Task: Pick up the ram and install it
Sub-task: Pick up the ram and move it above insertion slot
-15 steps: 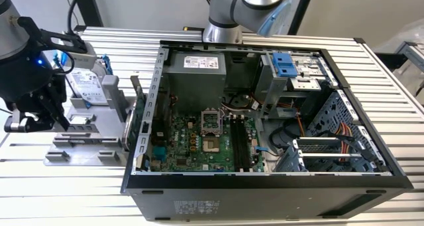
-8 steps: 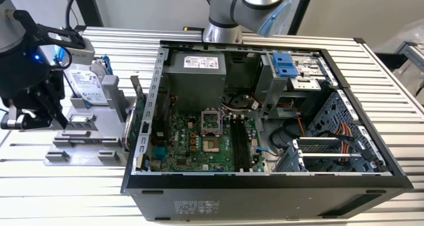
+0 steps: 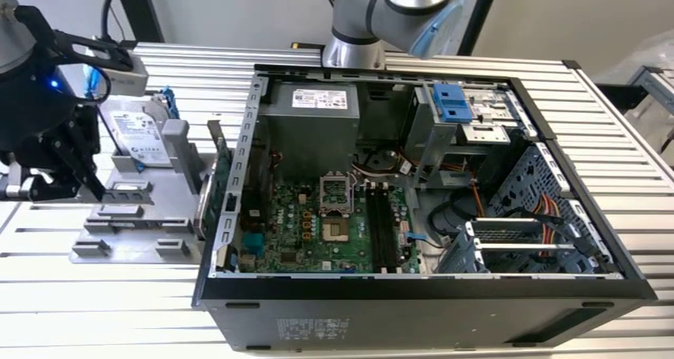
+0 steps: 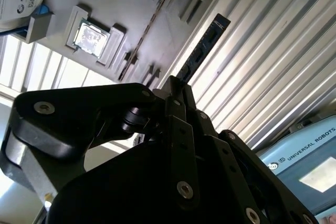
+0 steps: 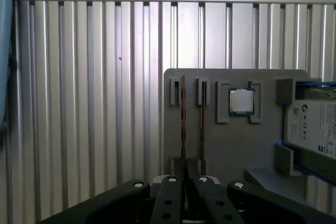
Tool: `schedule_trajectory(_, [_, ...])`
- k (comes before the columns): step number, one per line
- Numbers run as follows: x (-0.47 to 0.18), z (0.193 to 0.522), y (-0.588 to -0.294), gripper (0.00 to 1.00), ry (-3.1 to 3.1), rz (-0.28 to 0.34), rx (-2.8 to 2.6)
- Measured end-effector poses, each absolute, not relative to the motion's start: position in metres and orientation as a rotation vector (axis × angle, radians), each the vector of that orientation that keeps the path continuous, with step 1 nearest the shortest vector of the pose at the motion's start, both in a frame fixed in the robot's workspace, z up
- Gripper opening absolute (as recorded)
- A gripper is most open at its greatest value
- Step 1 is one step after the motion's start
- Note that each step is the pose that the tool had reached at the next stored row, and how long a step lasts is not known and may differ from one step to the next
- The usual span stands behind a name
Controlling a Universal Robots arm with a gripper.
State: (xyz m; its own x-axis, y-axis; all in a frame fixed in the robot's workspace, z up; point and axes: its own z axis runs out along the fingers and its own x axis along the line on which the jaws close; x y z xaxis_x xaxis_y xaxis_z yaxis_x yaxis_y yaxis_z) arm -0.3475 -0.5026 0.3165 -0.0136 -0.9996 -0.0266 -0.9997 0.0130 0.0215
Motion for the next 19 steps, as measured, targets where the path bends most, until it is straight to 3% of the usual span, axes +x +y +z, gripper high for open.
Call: schedule_trajectory(19, [-0.348,0.336,-0.503,0.0,2.233,0.053,-2.204])
